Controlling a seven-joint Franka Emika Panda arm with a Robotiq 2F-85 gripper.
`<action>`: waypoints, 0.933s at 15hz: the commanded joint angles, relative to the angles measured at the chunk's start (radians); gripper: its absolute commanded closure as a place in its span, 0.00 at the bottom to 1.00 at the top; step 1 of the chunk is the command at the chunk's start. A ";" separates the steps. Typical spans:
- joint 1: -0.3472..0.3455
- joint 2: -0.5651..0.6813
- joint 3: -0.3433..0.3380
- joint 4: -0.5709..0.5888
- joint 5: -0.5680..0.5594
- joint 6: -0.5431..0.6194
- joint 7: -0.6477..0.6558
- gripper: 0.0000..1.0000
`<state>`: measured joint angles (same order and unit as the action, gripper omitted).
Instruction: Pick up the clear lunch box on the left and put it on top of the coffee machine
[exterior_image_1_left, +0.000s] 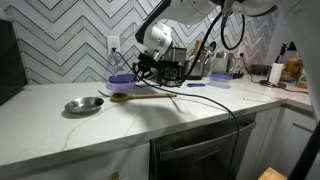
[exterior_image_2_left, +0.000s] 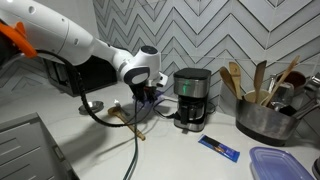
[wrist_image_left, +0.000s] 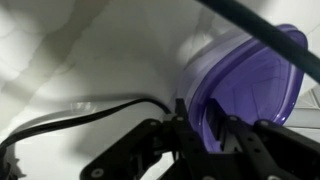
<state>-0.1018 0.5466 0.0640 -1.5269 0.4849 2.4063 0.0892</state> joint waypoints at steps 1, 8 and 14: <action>-0.029 0.017 0.023 0.015 0.032 0.005 -0.034 1.00; -0.053 -0.024 0.019 0.011 0.044 -0.024 -0.023 0.96; -0.042 -0.072 -0.030 -0.005 -0.020 -0.045 0.033 0.96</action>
<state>-0.1433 0.5141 0.0577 -1.5095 0.4945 2.4021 0.0926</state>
